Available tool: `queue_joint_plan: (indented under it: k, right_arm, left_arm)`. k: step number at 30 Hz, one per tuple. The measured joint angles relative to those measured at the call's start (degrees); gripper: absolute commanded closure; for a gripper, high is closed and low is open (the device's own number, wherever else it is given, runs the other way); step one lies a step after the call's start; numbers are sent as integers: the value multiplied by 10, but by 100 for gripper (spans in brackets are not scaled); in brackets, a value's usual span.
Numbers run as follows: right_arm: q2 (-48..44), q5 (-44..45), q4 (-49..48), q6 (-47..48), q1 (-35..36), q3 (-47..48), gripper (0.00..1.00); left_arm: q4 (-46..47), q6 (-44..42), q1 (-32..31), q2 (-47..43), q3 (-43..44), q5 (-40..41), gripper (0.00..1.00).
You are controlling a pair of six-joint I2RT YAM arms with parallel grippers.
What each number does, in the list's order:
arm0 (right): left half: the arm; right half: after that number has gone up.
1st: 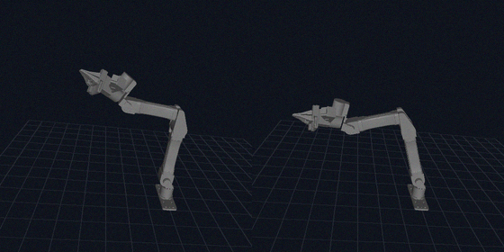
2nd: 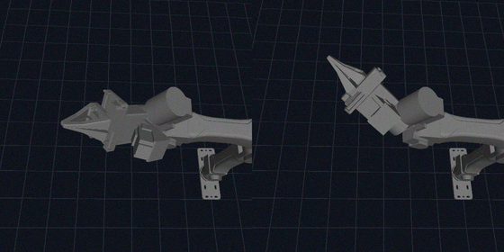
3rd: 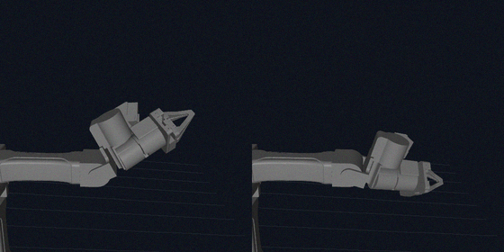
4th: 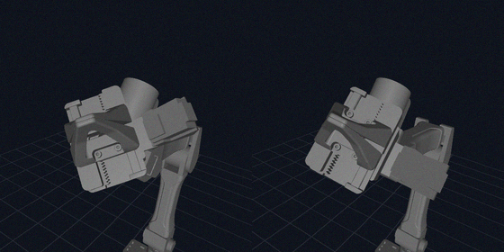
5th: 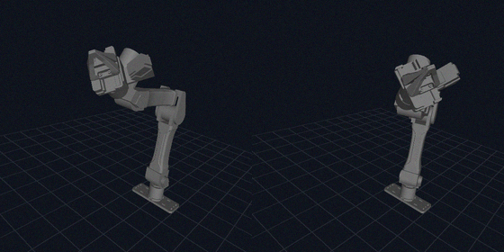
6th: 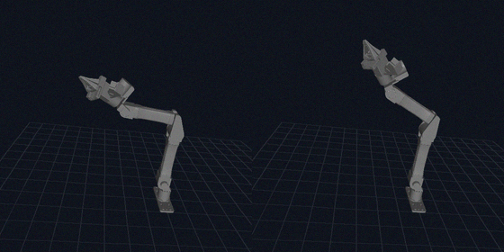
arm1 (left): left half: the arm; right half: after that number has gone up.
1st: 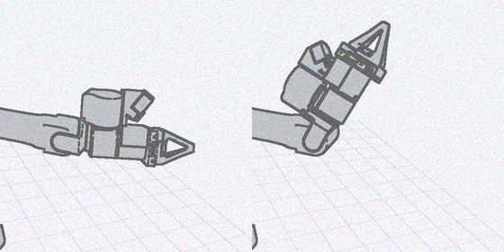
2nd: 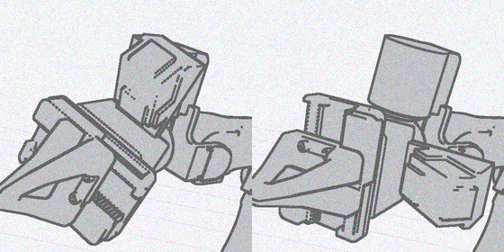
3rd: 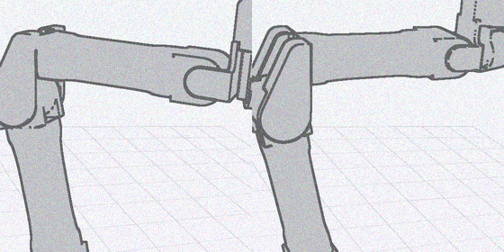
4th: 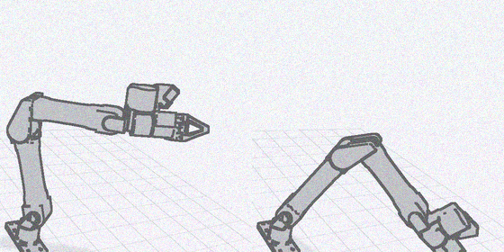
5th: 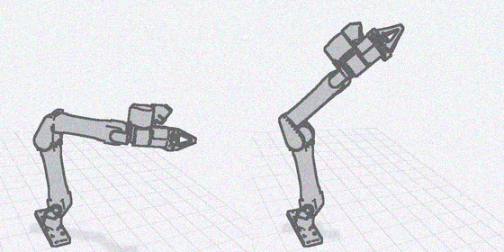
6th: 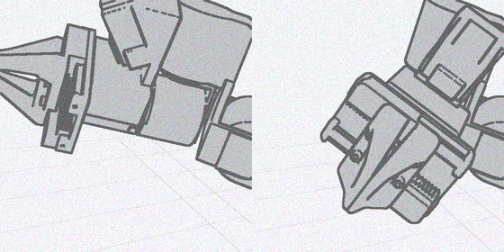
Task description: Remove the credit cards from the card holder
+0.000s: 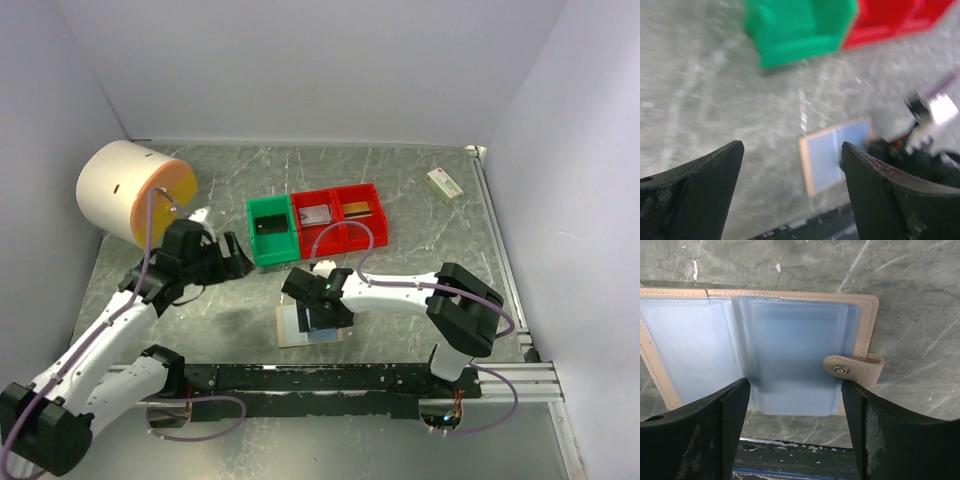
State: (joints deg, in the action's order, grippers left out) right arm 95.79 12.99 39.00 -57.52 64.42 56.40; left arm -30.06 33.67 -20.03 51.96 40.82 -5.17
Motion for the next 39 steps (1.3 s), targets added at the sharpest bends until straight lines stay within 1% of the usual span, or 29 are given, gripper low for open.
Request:
queue_joint_plan:
  k: [3, 5, 7, 9, 11, 17, 20, 24, 26, 29, 32, 33, 34, 37, 39]
  right_arm:
    - [0, -5, -3, 1, -3, -1, 26]
    - [0, -5, -3, 1, -3, -1, 29]
    - [0, -4, -2, 3, -3, -1, 32]
    - [0, -2, -2, 5, -4, -2, 37]
    - [0, -1, -1, 6, -5, -3, 40]
    - [0, -1, -5, 14, -6, -3, 47]
    - [0, -4, -11, 23, -6, -3, 51]
    - [-6, -10, -28, 34, -6, -11, 60]
    - [-12, -15, -42, 41, -6, -17, 62]
    - [-19, -21, -63, 50, -7, -27, 64]
    - [-24, -24, -83, 55, -8, -35, 64]
    - [-25, -26, -88, 56, -8, -36, 64]
    - [-27, -27, -93, 56, -8, -39, 62]
    - [-34, -30, -108, 54, -8, -47, 47]
    - [-37, -30, -111, 49, -8, -48, 41]
  left_arm:
    - [12, 52, -96, -11, -15, -7, 14]
    - [29, 87, -165, 2, -28, -5, 15]
    - [39, 116, -219, 22, -44, 7, 15]
    - [42, 142, -262, 45, -58, 23, 16]
    - [48, 167, -298, 68, -73, 38, 18]
    - [67, 232, -379, 132, -90, 81, 23]
    - [83, 257, -400, 152, -97, 95, 28]
    - [105, 282, -416, 169, -111, 107, 39]
    - [110, 290, -420, 173, -114, 113, 42]
    - [119, 298, -423, 174, -114, 120, 53]
    - [125, 301, -424, 174, -114, 126, 59]
    - [125, 301, -424, 174, -114, 128, 62]
    - [125, 301, -424, 174, -115, 130, 63]
    - [122, 302, -424, 174, -116, 135, 67]
    - [123, 303, -425, 173, -116, 137, 68]
